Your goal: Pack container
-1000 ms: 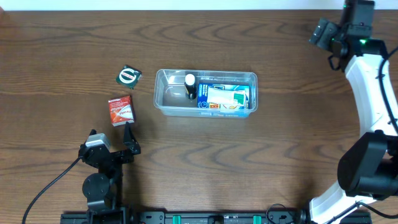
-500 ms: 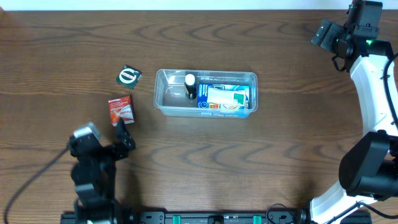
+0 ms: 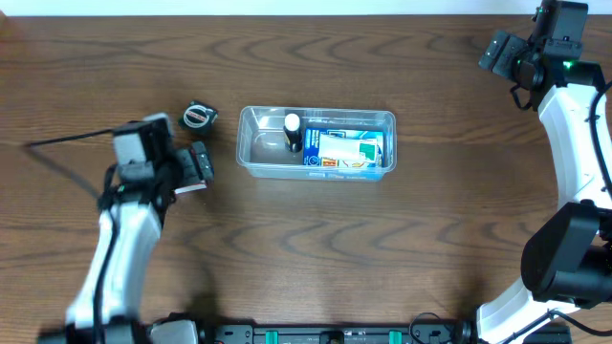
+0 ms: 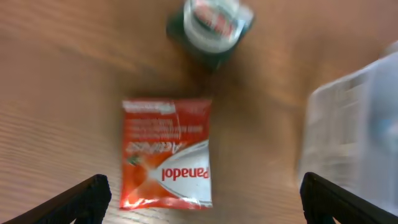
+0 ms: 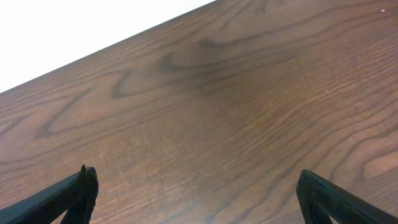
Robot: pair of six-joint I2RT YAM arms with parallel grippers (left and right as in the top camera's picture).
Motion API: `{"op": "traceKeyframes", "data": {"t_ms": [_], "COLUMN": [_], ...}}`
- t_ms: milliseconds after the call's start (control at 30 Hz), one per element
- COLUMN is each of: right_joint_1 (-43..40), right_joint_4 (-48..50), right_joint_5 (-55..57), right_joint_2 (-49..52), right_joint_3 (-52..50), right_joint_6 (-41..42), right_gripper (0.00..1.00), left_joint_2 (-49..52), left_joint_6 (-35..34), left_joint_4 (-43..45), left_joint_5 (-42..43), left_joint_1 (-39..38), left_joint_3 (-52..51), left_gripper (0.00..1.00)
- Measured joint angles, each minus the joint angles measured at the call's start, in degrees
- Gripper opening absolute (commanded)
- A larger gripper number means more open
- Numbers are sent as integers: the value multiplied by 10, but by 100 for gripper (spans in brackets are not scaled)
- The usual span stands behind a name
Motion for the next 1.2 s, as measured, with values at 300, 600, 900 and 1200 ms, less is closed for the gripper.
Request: {"op": "traceKeyframes", "data": {"t_ms": [300, 600, 900, 1200], "right_joint_1": [0, 0, 0, 0], "right_joint_4": [0, 0, 0, 0], "right_joint_5": [0, 0, 0, 0], "right_joint_2": [0, 0, 0, 0], "right_joint_3": [0, 0, 0, 0], "right_joint_6": [0, 0, 0, 0], "right_gripper": [99, 99, 99, 99], "left_joint_2": [100, 100, 100, 116], "left_joint_6": [0, 2, 35, 134], "left_joint_4": [46, 60, 80, 90], "left_joint_5": [-1, -28, -31, -32], "left_joint_1": [0, 0, 0, 0], "left_joint_3": [0, 0, 0, 0], "left_gripper": [98, 98, 98, 98]}}
